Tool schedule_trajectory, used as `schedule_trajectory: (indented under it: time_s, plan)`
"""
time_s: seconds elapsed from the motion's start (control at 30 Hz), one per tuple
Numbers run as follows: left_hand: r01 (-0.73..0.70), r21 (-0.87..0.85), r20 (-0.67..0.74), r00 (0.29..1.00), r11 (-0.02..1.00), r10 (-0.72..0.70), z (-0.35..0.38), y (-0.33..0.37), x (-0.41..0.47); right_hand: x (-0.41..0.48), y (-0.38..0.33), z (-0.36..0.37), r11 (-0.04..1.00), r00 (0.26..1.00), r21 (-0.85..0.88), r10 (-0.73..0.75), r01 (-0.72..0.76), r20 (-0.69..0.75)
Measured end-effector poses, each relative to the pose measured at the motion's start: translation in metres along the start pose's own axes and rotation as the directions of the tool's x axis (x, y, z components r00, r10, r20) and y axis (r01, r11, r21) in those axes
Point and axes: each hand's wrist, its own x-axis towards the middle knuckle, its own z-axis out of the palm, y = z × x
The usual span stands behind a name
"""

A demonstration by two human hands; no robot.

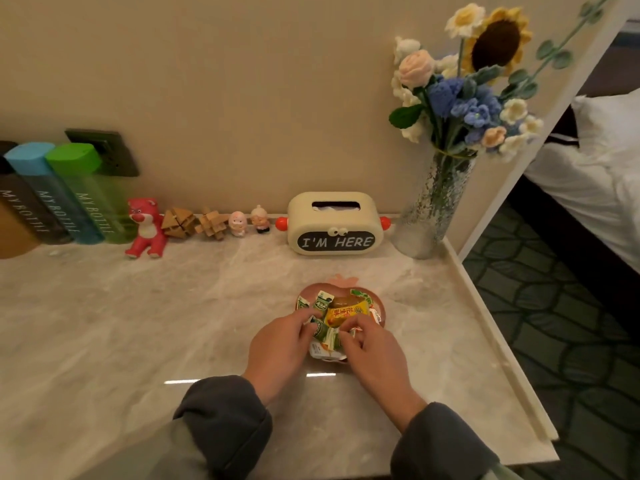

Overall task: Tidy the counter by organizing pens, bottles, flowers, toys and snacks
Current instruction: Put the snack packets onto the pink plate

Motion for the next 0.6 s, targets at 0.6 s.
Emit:
schedule_trajectory:
  time_s: [0.6]
  plan:
    - [0.08, -0.061, -0.288, 0.953, 0.995, -0.095, 0.012, 0.013, 0.003, 0.011, 0.019, -0.028, 0.981, 0.966, 0.192, 0.079, -0.031, -0.245]
